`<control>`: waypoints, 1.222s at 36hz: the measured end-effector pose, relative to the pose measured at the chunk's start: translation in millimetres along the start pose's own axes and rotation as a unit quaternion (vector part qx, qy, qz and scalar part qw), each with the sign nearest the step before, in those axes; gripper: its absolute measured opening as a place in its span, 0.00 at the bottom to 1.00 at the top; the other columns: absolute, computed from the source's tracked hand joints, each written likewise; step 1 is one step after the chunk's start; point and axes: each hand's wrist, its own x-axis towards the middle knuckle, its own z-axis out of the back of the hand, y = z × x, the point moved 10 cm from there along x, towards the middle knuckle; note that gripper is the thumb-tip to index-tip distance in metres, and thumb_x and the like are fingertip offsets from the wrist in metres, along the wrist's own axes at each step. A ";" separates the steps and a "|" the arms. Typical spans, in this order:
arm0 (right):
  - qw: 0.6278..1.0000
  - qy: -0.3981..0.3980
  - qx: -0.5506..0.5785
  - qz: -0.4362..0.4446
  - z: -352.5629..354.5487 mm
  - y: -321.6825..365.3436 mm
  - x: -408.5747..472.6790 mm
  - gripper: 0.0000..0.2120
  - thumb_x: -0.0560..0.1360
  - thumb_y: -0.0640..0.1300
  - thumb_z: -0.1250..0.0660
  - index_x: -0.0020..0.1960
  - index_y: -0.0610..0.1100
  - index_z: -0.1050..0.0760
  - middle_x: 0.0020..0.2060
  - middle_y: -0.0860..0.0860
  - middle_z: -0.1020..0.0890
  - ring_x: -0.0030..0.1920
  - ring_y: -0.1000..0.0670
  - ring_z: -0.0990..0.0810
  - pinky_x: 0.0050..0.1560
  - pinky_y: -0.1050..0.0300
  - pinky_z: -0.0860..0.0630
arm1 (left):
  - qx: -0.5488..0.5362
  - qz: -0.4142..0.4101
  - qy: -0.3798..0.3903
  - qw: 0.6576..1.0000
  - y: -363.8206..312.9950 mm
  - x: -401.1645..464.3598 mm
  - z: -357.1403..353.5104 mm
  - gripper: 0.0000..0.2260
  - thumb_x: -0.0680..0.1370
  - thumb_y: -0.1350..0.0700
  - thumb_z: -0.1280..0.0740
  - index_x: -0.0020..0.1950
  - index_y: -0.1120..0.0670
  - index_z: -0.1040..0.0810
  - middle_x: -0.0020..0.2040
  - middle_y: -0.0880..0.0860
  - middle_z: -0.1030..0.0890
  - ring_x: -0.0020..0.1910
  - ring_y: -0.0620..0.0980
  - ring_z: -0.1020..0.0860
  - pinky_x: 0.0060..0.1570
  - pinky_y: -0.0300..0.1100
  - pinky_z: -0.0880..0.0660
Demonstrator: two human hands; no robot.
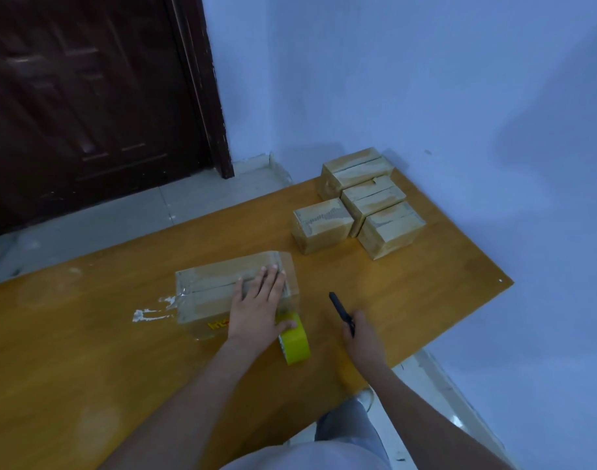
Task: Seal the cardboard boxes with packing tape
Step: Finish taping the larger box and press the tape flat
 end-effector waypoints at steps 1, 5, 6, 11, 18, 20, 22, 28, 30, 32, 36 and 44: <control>1.000 -0.004 0.010 0.026 5.5 6.7 -2.9 0.04 0.80 0.45 0.42 0.53 0.46 0.33 0.33 0.51 0.26 0.31 0.50 0.26 0.30 0.56 0.31 | 0.000 0.001 0.000 1.000 0.0 0.1 -0.2 0.43 0.75 0.30 0.47 0.77 0.51 0.66 0.76 0.47 0.67 0.75 0.47 0.67 0.72 0.56 0.63; 0.989 -0.023 -0.034 0.139 20.6 33.3 -19.1 0.10 0.78 0.45 0.38 0.58 0.47 0.27 0.29 0.56 0.27 0.27 0.54 0.28 0.26 0.63 0.35 | 0.000 0.001 0.000 1.000 -0.5 0.1 -0.6 0.43 0.75 0.30 0.47 0.77 0.51 0.66 0.77 0.48 0.66 0.75 0.48 0.65 0.73 0.56 0.61; 0.984 -0.034 -0.050 0.169 24.3 40.6 -25.0 0.10 0.77 0.46 0.37 0.58 0.47 0.26 0.30 0.56 0.26 0.27 0.55 0.28 0.25 0.65 0.37 | -0.001 0.001 -0.002 1.000 -0.4 -0.1 -0.3 0.43 0.75 0.30 0.47 0.77 0.51 0.66 0.77 0.47 0.66 0.76 0.49 0.64 0.73 0.56 0.61; 0.963 -0.058 -0.084 0.249 30.7 70.5 -42.0 0.14 0.74 0.53 0.43 0.52 0.49 0.23 0.34 0.55 0.22 0.28 0.55 0.26 0.23 0.67 0.36 | -0.003 0.000 -0.010 1.000 -0.4 0.1 0.4 0.43 0.74 0.30 0.46 0.78 0.51 0.64 0.78 0.48 0.62 0.76 0.49 0.63 0.73 0.56 0.60; 0.967 -0.018 -0.106 0.229 19.7 83.8 -34.9 0.09 0.78 0.48 0.39 0.55 0.47 0.25 0.40 0.50 0.21 0.36 0.51 0.23 0.33 0.57 0.28 | -0.001 -0.001 -0.011 1.000 -0.9 -1.0 1.5 0.43 0.75 0.30 0.47 0.78 0.51 0.64 0.78 0.48 0.62 0.76 0.49 0.63 0.74 0.57 0.60; 0.971 -0.018 -0.104 0.217 19.0 83.0 -31.9 0.09 0.78 0.48 0.39 0.55 0.46 0.25 0.40 0.50 0.21 0.37 0.51 0.23 0.33 0.58 0.29 | 0.000 0.000 -0.009 1.000 -0.8 -0.5 0.6 0.43 0.75 0.30 0.47 0.77 0.51 0.64 0.78 0.48 0.63 0.76 0.49 0.63 0.73 0.57 0.60; 0.973 -0.016 -0.109 0.205 17.8 79.7 -29.3 0.09 0.78 0.48 0.40 0.55 0.46 0.25 0.39 0.50 0.21 0.36 0.51 0.24 0.32 0.59 0.31 | -0.001 0.000 -0.012 1.000 -0.4 -0.3 0.4 0.43 0.74 0.29 0.46 0.77 0.51 0.64 0.78 0.48 0.63 0.76 0.49 0.63 0.73 0.57 0.60; 0.997 -0.035 -0.043 0.050 27.9 37.4 -4.8 0.06 0.78 0.45 0.39 0.53 0.45 0.28 0.33 0.50 0.24 0.30 0.51 0.27 0.26 0.60 0.35 | -0.009 0.000 -0.011 1.000 -0.3 0.5 0.4 0.44 0.74 0.30 0.46 0.77 0.51 0.64 0.78 0.48 0.63 0.76 0.49 0.63 0.73 0.57 0.60; 0.999 -0.023 -0.047 0.011 24.1 23.7 3.8 0.05 0.79 0.44 0.40 0.52 0.44 0.29 0.33 0.50 0.25 0.29 0.51 0.27 0.27 0.57 0.33 | -0.009 -0.001 -0.009 1.000 -0.3 0.8 -0.1 0.44 0.74 0.30 0.46 0.77 0.51 0.64 0.78 0.48 0.63 0.76 0.49 0.63 0.74 0.57 0.60; 0.998 -0.007 -0.064 -0.022 16.4 12.3 10.0 0.05 0.79 0.44 0.41 0.52 0.44 0.30 0.34 0.50 0.26 0.30 0.51 0.27 0.27 0.57 0.32 | -0.010 -0.002 -0.010 1.000 -0.2 0.6 -0.3 0.44 0.74 0.30 0.46 0.77 0.51 0.64 0.78 0.48 0.63 0.76 0.49 0.63 0.73 0.57 0.60; 0.991 0.024 -0.128 -0.040 -2.3 -0.2 18.4 0.09 0.80 0.46 0.42 0.56 0.43 0.28 0.49 0.47 0.25 0.47 0.47 0.24 0.44 0.53 0.24 | -0.011 -0.002 -0.008 1.000 0.4 0.8 -0.9 0.44 0.74 0.30 0.46 0.77 0.51 0.64 0.78 0.48 0.63 0.76 0.49 0.64 0.74 0.56 0.60; 0.999 -0.003 0.014 0.043 -16.4 42.7 14.2 0.18 0.77 0.45 0.37 0.64 0.40 0.30 0.62 0.46 0.33 0.64 0.45 0.33 0.65 0.52 0.33 | -0.011 -0.007 -0.007 1.000 0.2 1.5 -3.3 0.44 0.74 0.29 0.47 0.77 0.51 0.64 0.78 0.48 0.64 0.76 0.48 0.64 0.74 0.56 0.61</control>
